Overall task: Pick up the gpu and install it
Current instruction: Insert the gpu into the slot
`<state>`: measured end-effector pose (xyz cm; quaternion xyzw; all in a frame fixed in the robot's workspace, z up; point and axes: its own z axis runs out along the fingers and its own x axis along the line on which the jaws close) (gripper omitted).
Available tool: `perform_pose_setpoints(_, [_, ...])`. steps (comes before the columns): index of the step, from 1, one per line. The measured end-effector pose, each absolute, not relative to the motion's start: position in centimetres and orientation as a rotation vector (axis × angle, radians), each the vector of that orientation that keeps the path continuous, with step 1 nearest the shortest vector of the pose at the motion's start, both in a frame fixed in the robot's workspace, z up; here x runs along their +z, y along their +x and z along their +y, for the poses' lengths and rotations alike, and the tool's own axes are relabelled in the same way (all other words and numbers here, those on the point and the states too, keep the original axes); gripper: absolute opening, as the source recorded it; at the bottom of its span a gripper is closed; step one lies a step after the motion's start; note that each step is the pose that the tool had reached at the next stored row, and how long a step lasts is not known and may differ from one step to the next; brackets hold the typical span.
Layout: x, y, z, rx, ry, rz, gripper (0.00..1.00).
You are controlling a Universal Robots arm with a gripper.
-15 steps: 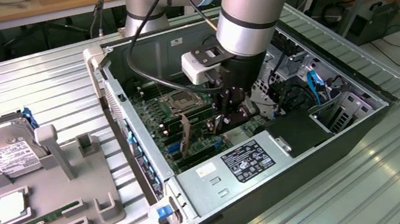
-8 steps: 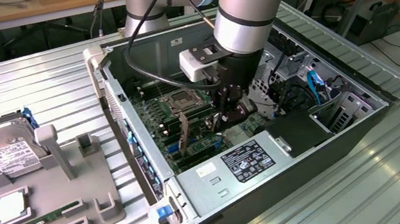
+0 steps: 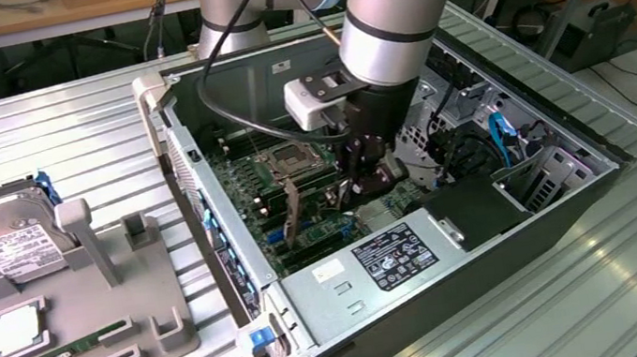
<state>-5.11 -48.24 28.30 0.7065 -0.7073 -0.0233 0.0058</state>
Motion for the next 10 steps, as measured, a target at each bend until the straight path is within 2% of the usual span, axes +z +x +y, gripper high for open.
perform_pose_setpoints(10, [28.2,-5.8,-46.6,-0.07,2.21,-2.213,0.26])
